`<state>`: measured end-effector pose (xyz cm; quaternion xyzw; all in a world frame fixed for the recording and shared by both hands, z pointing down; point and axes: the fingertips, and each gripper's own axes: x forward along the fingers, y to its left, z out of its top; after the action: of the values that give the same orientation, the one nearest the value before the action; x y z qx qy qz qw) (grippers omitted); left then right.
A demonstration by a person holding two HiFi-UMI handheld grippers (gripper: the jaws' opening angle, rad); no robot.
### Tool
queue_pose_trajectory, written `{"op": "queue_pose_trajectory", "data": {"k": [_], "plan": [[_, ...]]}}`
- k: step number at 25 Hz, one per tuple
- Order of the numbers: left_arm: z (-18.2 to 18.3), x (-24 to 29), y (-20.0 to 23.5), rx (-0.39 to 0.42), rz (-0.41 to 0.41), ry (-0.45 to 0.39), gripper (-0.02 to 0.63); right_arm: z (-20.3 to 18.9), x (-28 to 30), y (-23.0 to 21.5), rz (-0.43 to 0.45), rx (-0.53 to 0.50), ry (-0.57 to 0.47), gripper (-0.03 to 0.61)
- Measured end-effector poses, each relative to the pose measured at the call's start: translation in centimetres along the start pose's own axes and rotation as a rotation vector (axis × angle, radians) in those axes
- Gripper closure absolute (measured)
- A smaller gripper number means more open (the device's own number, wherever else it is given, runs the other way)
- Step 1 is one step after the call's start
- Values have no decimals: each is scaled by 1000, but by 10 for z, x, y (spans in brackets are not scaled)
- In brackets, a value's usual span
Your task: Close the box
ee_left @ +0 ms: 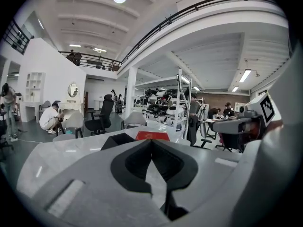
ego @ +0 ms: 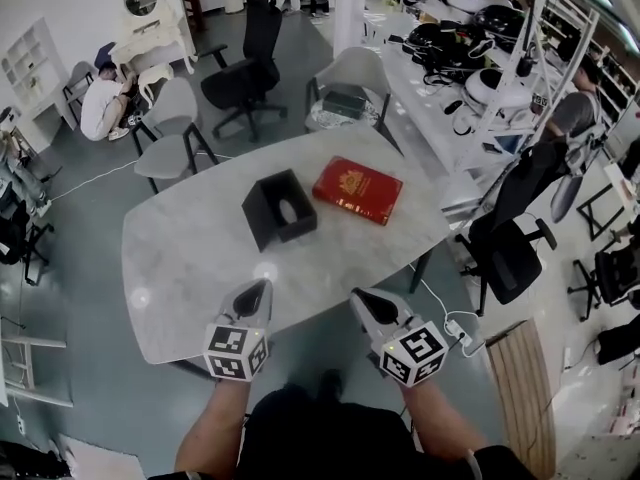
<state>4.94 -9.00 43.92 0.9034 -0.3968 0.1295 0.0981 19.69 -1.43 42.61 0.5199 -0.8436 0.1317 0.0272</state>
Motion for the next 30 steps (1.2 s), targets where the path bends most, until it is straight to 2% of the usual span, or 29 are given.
{"op": "queue_pose_trajectory", "data": {"k": [5, 10, 20, 25, 30], "plan": [[9, 18, 8, -2, -10, -8, 604, 7, 13, -13, -6, -5, 10, 577], [14, 33, 35, -17, -10, -25, 604, 9, 44, -17, -5, -24, 41, 577], [13, 25, 131, -29, 15, -38, 604, 1, 141, 11, 19, -65, 138, 577], [1, 20, 165, -36, 40, -13, 604, -2, 185, 24, 56, -128, 185, 577], [-15, 26, 187, -73, 76, 20, 604, -14, 228, 16, 112, -219, 261, 575]]}}
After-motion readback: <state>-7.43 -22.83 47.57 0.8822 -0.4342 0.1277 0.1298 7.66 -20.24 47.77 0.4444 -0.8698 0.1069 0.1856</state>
